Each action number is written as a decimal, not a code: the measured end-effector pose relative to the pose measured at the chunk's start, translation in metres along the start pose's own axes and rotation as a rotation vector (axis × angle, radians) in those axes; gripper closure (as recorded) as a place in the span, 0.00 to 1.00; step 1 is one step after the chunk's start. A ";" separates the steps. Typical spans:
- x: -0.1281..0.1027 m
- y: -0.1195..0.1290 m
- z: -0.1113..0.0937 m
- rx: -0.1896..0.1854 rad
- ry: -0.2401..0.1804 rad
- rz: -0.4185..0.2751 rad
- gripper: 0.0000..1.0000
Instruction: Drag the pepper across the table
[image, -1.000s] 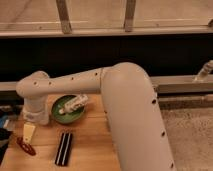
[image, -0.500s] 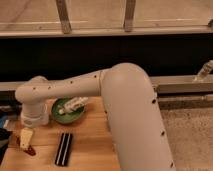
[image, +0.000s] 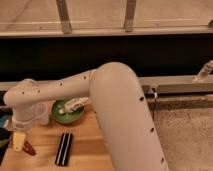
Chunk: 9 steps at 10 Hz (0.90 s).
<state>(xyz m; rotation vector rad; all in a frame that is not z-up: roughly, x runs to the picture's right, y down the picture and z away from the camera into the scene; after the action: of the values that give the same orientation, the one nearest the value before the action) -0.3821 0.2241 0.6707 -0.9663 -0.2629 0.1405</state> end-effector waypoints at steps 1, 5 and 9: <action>-0.003 0.000 0.002 0.007 0.000 -0.004 0.20; -0.014 0.003 0.005 0.026 -0.010 -0.026 0.20; -0.016 0.001 0.011 0.008 -0.013 -0.029 0.20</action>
<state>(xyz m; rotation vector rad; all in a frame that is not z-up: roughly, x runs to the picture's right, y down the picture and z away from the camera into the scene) -0.4010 0.2297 0.6737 -0.9539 -0.2878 0.1209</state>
